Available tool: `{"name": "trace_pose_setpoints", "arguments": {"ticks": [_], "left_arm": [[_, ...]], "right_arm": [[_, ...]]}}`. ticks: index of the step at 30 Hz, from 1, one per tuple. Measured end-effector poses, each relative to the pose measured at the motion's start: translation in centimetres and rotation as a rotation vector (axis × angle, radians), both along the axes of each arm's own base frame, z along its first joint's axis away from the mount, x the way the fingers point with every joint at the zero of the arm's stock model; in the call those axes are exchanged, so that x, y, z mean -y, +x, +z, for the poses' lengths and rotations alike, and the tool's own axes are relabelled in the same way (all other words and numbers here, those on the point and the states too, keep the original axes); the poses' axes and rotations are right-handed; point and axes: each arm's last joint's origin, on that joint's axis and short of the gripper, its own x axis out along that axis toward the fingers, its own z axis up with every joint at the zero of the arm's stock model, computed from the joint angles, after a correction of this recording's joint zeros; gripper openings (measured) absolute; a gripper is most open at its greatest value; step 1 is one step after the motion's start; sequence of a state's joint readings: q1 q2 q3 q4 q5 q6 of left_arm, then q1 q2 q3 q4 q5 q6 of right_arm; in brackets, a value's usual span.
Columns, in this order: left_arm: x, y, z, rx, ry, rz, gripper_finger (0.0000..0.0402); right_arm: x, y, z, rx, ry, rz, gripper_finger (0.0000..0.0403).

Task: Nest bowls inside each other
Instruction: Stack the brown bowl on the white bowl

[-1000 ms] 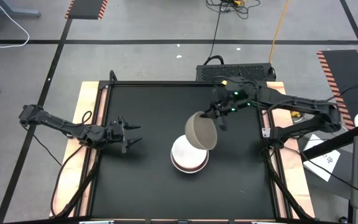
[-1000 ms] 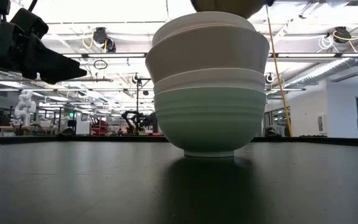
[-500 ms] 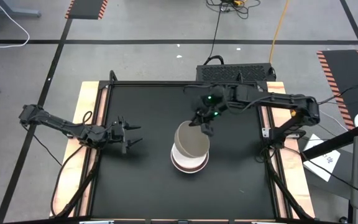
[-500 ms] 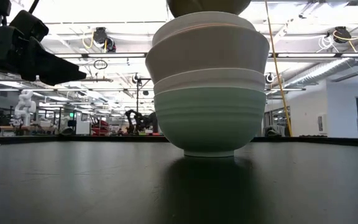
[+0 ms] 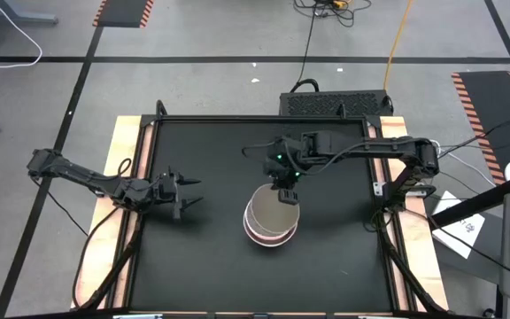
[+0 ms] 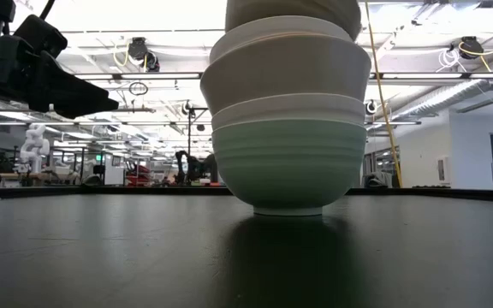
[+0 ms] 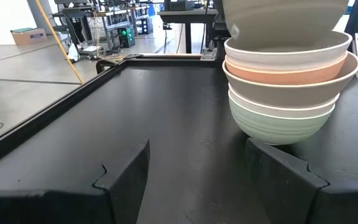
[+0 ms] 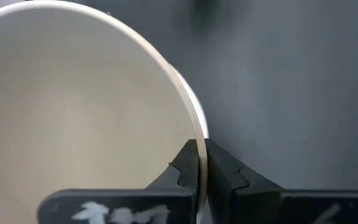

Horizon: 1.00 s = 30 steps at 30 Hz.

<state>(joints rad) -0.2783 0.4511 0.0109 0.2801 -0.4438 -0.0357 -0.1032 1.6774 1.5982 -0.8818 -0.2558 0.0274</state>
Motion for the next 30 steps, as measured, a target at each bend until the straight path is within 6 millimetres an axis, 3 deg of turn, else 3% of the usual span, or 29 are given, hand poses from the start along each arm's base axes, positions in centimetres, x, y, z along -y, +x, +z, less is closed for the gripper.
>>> {"name": "trace_pose_setpoints", "arguments": {"ticks": [16, 30], "left_arm": [[0.0, 0.0, 0.0, 0.007, -0.013, 0.0, 0.0269], [0.0, 0.0, 0.1, 0.008, -0.017, 0.001, 0.0269]], "right_arm": [[-0.7, -0.9, -0.8, -0.148, -0.018, -0.035, 0.0], [-1.2, -0.9, -0.8, -0.148, -0.059, -0.037, 0.0001]]}}
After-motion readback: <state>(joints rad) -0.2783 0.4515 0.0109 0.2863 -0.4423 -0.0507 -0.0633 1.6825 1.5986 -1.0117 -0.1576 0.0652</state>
